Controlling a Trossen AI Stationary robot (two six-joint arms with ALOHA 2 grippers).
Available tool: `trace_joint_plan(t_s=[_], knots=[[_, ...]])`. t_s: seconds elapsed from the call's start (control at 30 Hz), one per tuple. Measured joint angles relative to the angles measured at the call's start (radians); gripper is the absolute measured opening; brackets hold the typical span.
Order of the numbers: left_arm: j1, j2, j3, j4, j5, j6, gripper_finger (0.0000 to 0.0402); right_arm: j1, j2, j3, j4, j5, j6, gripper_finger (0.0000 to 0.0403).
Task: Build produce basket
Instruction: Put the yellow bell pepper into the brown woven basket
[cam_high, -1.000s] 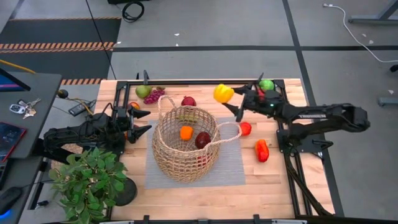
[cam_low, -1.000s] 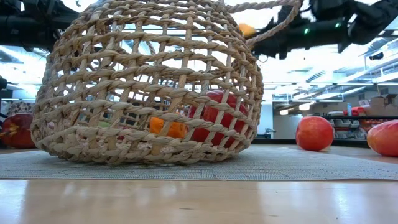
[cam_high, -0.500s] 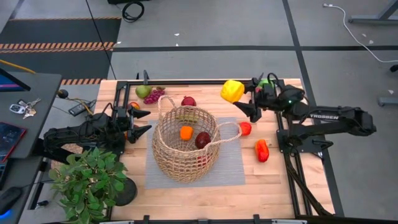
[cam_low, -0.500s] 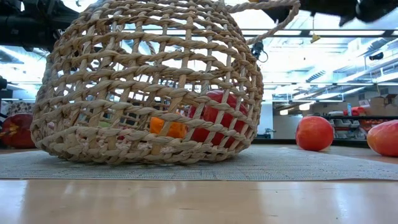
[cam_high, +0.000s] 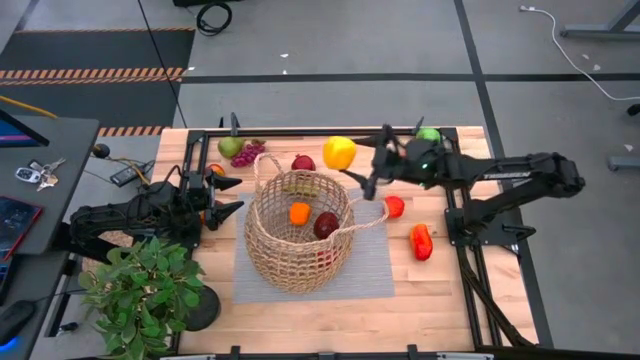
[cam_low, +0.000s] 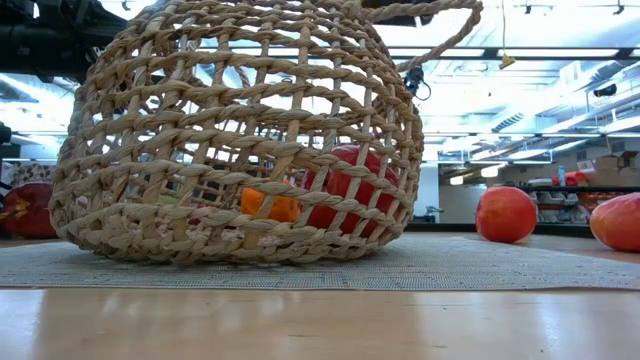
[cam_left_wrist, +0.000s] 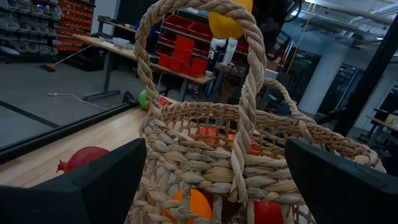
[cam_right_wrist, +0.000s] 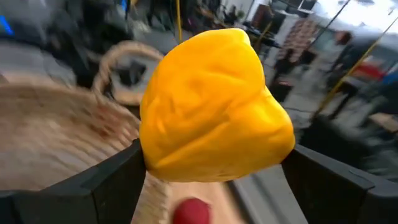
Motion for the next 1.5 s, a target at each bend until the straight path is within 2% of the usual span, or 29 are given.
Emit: trace_joint_plan(t_s=[0.27,0.37,0.5,0.7,0.77,1.0,1.17,1.37,1.5], knots=[[0.0,0.0,0.0,0.0,0.0,0.0,0.0389,0.148,0.118,0.088,0.01,0.379,-0.436,0.0358],[0.0,0.0,0.0,0.0,0.0,0.0,0.0389,0.179,0.137,0.091,0.04,0.484,-0.579,0.0358],[0.0,0.0,0.0,0.0,0.0,0.0,0.0389,0.209,0.156,0.092,0.063,0.581,-0.768,0.0358],[0.0,0.0,0.0,0.0,0.001,0.0,0.0389,0.23,0.18,0.092,0.071,0.614,-1.016,0.0359],[0.0,0.0,0.0,0.0,0.0,0.0,0.0389,0.234,0.187,0.092,0.072,0.623,-1.053,0.0358],[0.0,0.0,0.0,0.001,0.0,0.0,0.0389,0.233,0.199,0.092,0.076,0.625,-1.049,0.0359],[0.0,0.0,0.0,0.0,0.0,0.0,0.0389,0.227,0.199,0.091,0.091,0.595,-0.965,0.0359],[0.0,0.0,0.0,0.0,0.0,0.0,0.0389,0.189,0.199,0.091,0.11,0.501,-0.609,0.0359],[0.0,0.0,0.0,0.0,0.0,0.0,0.0389,0.15,0.198,0.091,0.067,0.334,-0.369,0.0359]])
